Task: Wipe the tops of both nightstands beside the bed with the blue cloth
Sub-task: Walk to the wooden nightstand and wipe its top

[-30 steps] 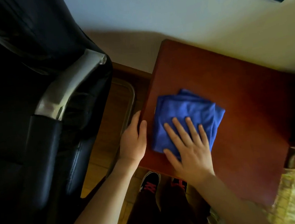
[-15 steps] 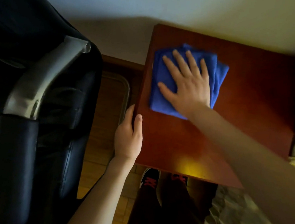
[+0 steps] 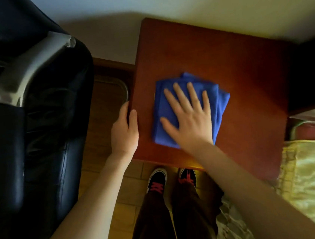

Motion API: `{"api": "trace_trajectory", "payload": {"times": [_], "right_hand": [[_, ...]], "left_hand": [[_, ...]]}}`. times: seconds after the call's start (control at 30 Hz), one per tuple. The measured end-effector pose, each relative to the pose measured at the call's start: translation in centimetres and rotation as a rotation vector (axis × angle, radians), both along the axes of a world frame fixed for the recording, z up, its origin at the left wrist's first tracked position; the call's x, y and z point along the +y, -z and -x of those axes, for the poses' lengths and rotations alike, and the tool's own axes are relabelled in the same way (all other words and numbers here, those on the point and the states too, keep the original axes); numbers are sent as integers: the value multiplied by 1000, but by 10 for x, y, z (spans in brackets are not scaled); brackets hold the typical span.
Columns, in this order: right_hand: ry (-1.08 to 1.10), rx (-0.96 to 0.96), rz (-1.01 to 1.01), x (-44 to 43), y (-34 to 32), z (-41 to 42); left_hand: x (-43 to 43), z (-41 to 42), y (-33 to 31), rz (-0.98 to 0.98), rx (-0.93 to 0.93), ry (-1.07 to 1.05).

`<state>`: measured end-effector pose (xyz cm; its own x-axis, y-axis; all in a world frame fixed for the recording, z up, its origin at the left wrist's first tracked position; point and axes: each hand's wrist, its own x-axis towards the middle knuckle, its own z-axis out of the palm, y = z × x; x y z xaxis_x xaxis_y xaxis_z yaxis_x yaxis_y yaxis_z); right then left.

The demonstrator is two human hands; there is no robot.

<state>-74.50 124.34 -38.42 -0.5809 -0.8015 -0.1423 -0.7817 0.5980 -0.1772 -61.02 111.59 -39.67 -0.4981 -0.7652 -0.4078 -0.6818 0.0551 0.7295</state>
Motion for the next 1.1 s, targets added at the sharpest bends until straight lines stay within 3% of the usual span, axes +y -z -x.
{"api": "trace_trajectory", "payload": {"times": [0.2,0.4,0.63,0.77,0.97,1.1], "right_hand": [[-94,4,26,54,4,-22],[32,66,108,-6,14,78],[134,25,34,-52,5,164],[178,36,61,-25,6,123],[212,32,-3,99,3,2],[193,35,11,119,9,-4]], "left_hand": [[1,2,-2,10,7,6],[1,1,5,35,29,-7],[1,2,7,82,11,-11],[3,1,5,77,10,4],[5,4,-3,17,-9,11],[6,5,-2,34,-13,9]]}}
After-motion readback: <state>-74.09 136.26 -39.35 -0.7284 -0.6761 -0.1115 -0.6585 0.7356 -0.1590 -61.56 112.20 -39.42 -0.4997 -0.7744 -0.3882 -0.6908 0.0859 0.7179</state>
